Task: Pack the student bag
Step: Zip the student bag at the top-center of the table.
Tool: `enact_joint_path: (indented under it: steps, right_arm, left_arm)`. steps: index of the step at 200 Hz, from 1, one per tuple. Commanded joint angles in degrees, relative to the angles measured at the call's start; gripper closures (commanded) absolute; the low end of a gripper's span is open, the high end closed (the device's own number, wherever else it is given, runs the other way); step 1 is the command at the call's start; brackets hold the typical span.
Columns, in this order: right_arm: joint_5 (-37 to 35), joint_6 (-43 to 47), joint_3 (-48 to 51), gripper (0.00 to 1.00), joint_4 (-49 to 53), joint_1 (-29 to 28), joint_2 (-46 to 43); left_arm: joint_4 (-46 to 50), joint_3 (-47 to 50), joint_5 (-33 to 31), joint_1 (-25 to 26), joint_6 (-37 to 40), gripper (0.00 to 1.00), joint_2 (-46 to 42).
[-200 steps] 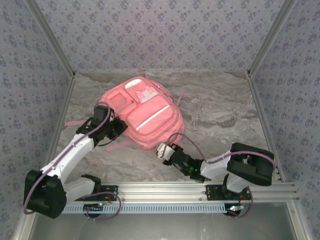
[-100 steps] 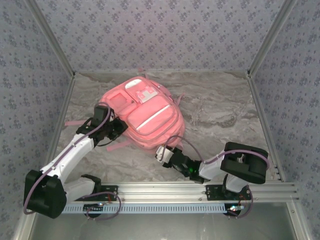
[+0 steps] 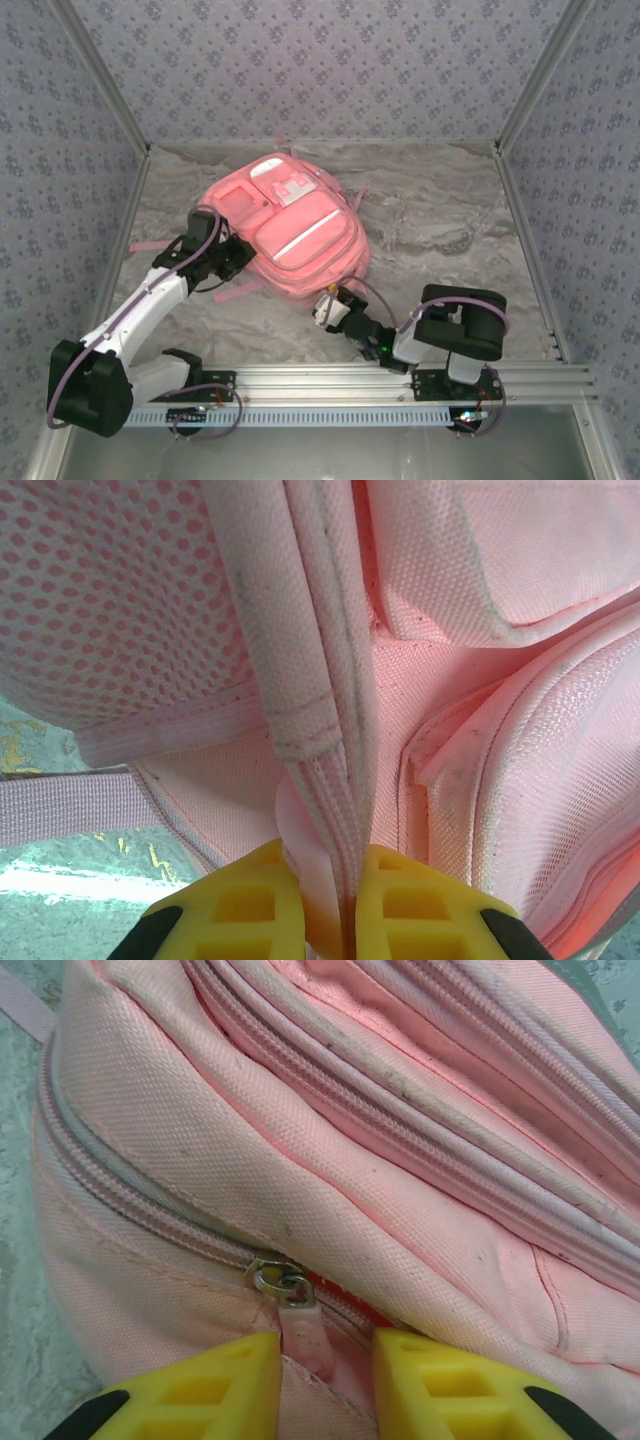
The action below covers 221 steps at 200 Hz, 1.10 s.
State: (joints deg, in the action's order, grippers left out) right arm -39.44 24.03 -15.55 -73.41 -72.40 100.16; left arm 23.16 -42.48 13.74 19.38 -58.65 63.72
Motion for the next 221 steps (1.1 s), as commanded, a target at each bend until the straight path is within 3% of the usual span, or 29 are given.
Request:
enact_joint_path:
  steps: [1, 66, 109, 221]
  right_arm:
    - [-3.49, 1.87, -1.95, 0.69, -6.31, -0.82, 3.14]
    - [-8.80, 4.70, -8.64, 0.78, -6.36, -0.87, 8.71]
    - [-11.25, 5.65, -7.95, 1.00, -6.41, 0.33, 8.84]
    - [-6.71, 9.06, 2.38, 1.00, -6.47, 7.81, -1.28]
  left_arm:
    - [-5.10, -0.69, 2.70, -0.04, -0.91, 0.90, -2.19]
    - [-7.13, 1.18, 3.19, 0.03, -3.75, 0.92, -2.99]
    - [-6.02, 0.99, 2.51, -0.19, -2.99, 0.92, -3.61]
    - [-1.30, -4.17, 1.16, -2.33, 6.86, 1.00, -0.32]
